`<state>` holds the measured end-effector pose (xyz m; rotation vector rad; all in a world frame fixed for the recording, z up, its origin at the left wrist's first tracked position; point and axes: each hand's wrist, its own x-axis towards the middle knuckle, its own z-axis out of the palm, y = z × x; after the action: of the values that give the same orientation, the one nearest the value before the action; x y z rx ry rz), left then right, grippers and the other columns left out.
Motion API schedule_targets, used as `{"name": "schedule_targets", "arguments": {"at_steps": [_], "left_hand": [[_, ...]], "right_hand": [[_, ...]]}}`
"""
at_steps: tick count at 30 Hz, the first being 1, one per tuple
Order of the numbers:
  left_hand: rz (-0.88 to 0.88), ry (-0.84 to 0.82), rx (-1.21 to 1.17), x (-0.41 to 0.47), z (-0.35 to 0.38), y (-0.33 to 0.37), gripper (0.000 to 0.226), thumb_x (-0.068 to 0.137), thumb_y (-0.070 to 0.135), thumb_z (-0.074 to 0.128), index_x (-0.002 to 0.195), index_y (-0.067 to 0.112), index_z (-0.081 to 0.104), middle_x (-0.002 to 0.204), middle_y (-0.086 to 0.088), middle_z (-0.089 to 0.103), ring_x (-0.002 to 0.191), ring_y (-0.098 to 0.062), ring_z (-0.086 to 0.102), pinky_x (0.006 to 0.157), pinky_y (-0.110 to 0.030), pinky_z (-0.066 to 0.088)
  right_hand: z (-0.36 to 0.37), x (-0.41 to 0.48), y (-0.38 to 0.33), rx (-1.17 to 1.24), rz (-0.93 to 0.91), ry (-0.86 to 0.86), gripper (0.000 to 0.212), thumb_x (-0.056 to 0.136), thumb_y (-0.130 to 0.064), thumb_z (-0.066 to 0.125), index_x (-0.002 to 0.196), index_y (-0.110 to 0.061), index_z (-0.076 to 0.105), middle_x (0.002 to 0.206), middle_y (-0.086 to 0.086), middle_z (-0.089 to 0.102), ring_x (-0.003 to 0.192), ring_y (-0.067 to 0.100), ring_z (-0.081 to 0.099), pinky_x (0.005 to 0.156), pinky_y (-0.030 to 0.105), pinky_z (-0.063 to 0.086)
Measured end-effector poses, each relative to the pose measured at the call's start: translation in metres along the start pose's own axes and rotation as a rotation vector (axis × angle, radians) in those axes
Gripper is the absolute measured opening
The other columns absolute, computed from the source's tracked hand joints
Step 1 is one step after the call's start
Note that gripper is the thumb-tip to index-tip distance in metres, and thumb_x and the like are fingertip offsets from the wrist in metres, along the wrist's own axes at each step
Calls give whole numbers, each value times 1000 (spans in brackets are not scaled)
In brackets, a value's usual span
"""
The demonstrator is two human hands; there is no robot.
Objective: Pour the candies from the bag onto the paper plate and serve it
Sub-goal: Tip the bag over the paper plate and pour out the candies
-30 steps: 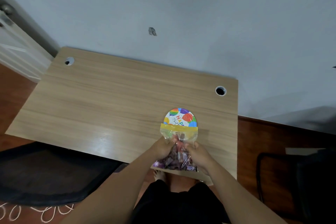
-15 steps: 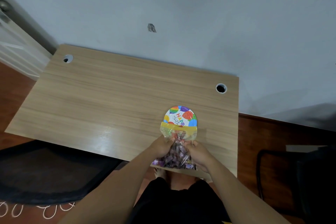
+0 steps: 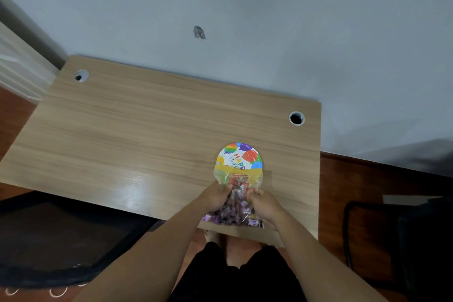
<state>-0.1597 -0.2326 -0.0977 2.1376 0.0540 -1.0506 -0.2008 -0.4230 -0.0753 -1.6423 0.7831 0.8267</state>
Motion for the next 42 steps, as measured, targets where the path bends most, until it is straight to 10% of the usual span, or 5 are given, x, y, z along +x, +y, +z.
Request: {"name": "schedule_targets", "arguments": {"at_steps": [5,11,29,38,42], "left_hand": [[-12,-2,2,7,5,-2,50,115,34,36,155,9,54,155,-17,60,144,-33,55,113,-31,40],[-111,-11,-44,7,1,-5,57,112,46,37,125,1,71,127,-28,73,121,-38,68,105,-39,48],[-64,25,-153,-16,10,8,48,115,38,40,133,5,70,128,-23,74,124,-34,68,88,-25,38],[-57,-21,-390,-36,4,15,34,107,42,58,112,16,79,102,-22,84,84,-33,85,85,-44,69],[-42,-3,-455,-44,3,15,33,100,44,68,117,18,81,110,-8,86,102,-32,83,90,-40,65]], "right_hand": [[3,18,7,-53,-7,9,28,105,-39,53,101,-20,73,90,0,70,75,16,61,79,35,55],[5,11,4,-51,-41,23,27,110,-41,52,109,-24,73,93,-6,74,86,18,68,85,36,53],[-1,14,19,-12,-32,32,22,106,-28,58,109,-14,74,103,7,77,86,21,67,74,32,48],[-8,4,23,84,-58,43,13,100,-18,71,108,-12,79,107,10,85,79,16,72,62,24,49],[-11,1,19,92,-79,39,17,99,-10,70,114,-13,79,97,3,80,74,10,68,58,21,47]]}}
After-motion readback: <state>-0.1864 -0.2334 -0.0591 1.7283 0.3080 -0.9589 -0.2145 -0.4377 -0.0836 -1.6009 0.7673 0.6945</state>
